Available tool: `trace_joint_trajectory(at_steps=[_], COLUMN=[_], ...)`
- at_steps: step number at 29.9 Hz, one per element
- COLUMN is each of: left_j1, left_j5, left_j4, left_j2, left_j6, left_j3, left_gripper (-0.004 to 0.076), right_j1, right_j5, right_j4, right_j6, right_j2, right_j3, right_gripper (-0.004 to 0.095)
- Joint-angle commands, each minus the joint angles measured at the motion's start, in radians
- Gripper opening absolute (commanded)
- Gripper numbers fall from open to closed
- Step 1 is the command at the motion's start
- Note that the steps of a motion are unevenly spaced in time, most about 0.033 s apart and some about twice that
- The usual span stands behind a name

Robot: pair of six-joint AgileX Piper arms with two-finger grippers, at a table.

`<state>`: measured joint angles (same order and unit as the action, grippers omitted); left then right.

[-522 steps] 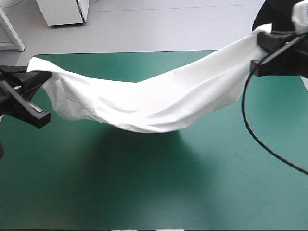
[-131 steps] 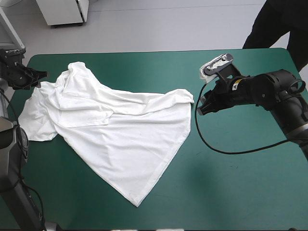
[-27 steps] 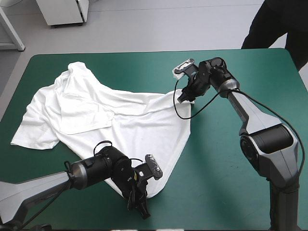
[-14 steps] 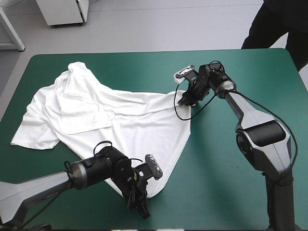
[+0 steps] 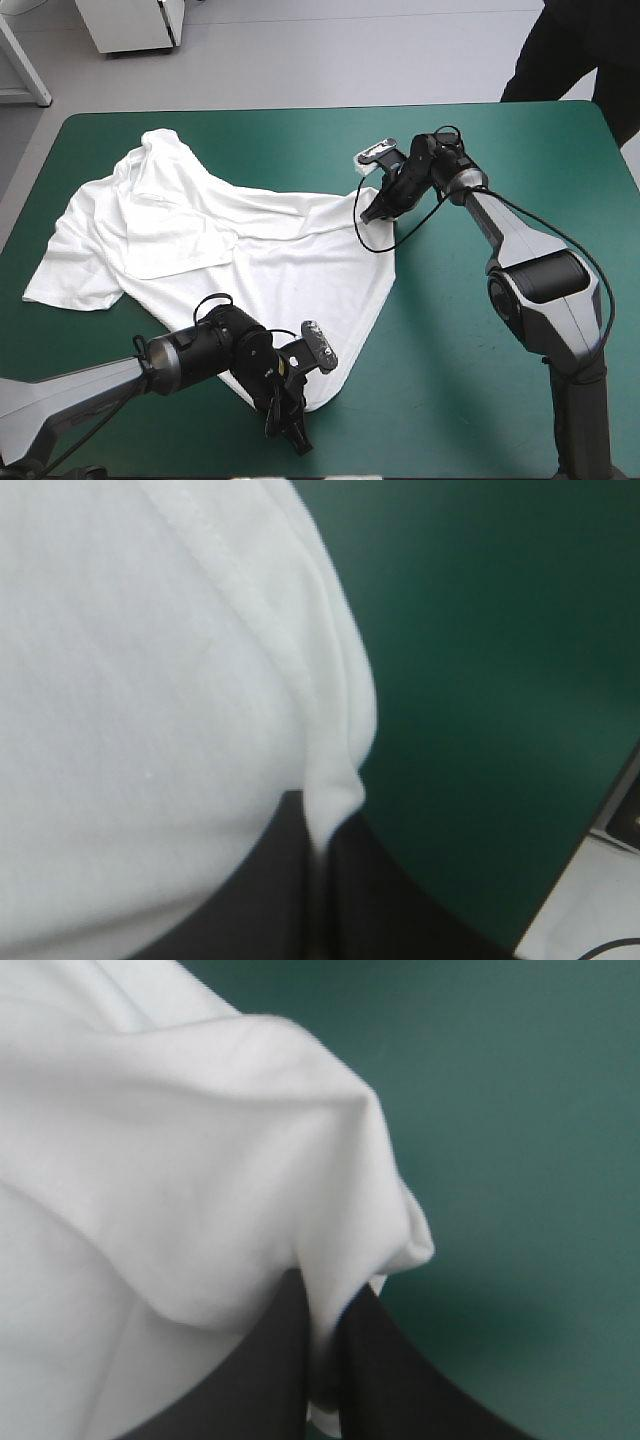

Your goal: Fold the cloth

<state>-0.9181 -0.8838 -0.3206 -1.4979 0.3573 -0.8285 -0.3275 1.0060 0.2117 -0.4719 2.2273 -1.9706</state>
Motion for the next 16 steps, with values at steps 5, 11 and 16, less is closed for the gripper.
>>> trace_joint_trajectory(at_steps=[5, 11, 16], left_j1=[-0.025, -0.025, -0.025], left_j5=[-0.082, -0.24, -0.402], left_j4=[0.069, 0.219, 0.332], left_j2=[0.086, 0.225, 0.343], left_j6=[-0.141, -0.267, -0.333], left_j3=[-0.046, -0.219, -0.443], left_gripper=[-0.0022, -0.0022, -0.0022], right_j1=[-0.008, 0.001, 0.016], right_j5=[0.121, 0.146, 0.144], right_j4=[-0.123, -0.135, -0.203], right_j6=[0.048, 0.048, 0.094], right_j2=[-0.172, -0.364, -0.549], right_j3=[-0.017, -0.017, -0.017], right_gripper=[-0.0013, -0.0013, -0.0013])
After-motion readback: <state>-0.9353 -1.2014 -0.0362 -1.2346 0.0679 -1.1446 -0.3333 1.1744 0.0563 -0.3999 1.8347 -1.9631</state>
